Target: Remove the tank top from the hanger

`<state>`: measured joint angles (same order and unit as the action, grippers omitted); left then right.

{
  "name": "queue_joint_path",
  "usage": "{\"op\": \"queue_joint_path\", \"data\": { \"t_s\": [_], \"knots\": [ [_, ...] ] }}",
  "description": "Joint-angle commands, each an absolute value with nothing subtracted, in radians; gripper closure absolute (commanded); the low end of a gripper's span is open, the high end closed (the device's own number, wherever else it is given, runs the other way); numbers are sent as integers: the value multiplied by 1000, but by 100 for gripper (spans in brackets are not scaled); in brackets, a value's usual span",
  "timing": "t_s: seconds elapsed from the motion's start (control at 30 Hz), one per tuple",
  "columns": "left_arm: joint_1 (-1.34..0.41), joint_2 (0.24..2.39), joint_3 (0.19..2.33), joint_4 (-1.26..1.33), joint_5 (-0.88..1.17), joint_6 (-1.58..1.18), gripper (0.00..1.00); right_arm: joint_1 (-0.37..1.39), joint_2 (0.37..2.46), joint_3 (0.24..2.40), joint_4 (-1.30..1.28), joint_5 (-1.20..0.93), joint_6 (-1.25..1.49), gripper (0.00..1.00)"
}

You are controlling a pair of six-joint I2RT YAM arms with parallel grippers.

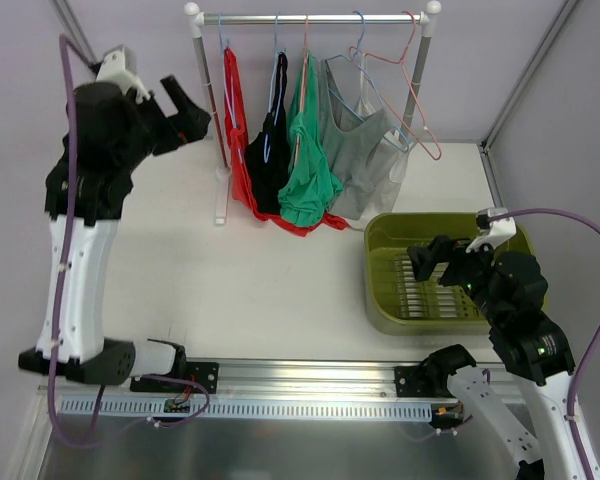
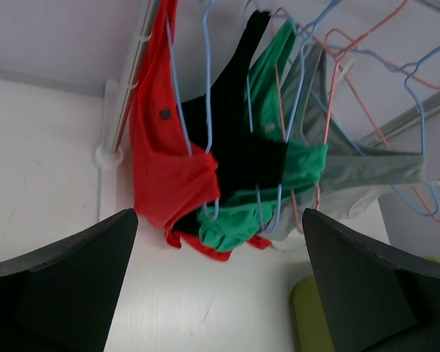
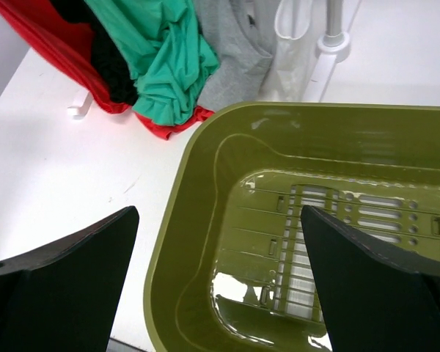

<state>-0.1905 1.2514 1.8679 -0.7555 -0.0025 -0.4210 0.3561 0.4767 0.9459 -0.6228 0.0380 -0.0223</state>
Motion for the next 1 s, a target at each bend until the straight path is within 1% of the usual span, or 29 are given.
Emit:
{"op": "queue_joint_path", "data": {
  "t_s": [0.0, 0.07, 0.13, 0.17, 0.23, 0.27, 0.33, 0.4, 0.47, 0.5, 0.6, 0.67, 0.7, 0.73, 0.8, 0.83, 0.9, 0.97],
  "knots": [
    [-195, 1415, 2083, -736, 78, -358, 1, 359, 469, 986, -575, -63, -5, 1],
    [-195, 1535, 2222, -735, 54, -310, 9, 359, 454, 989, -578, -98, -6, 1],
    [-195, 1645, 2301, -727, 57, -260, 13, 360, 440, 996, -597, -101, -9, 1],
    [-195, 1679, 2366, -723, 60, -246, 19, 360, 425, 996, -601, -107, -11, 1],
    [-195, 1765, 2411, -716, 75, -215, 23, 359, 411, 1000, -617, -115, -15, 0],
    [-195, 1787, 2431, -695, 90, -209, 29, 359, 400, 1003, -621, -118, -17, 1],
    [-195, 1839, 2428, -660, 110, -195, 33, 360, 391, 1006, -632, -118, -20, 0],
    [-195, 1885, 2422, -614, 130, -190, 41, 359, 385, 1008, -640, -115, -23, 1],
    [-195, 1911, 2424, -598, 120, -196, 46, 359, 385, 1017, -650, -115, -28, 1],
    [-195, 1934, 2422, -589, 94, -199, 51, 360, 388, 1022, -661, -118, -28, 1],
    [-195, 1971, 2419, -575, 77, -212, 51, 360, 388, 1031, -672, -126, -29, 1],
    [-195, 1986, 2418, -574, 77, -213, 57, 360, 385, 1028, -670, -124, -29, 1],
    [-195, 1993, 2416, -571, 78, -216, 62, 360, 384, 1028, -670, -123, -31, 1],
    [-195, 1991, 2410, -569, 71, -221, 73, 359, 383, 1026, -672, -120, -31, 1],
    [-195, 1985, 2393, -566, 60, -232, 86, 360, 382, 1025, -673, -110, -32, 1],
    [-195, 1979, 2391, -565, 55, -239, 95, 359, 377, 1025, -673, -109, -32, 1],
    [-196, 1959, 2391, -563, 52, -250, 100, 359, 374, 1023, -673, -100, -34, 1],
    [-198, 1941, 2393, -558, 48, -259, 100, 359, 371, 1022, -672, -94, -35, 1]
  ]
}}
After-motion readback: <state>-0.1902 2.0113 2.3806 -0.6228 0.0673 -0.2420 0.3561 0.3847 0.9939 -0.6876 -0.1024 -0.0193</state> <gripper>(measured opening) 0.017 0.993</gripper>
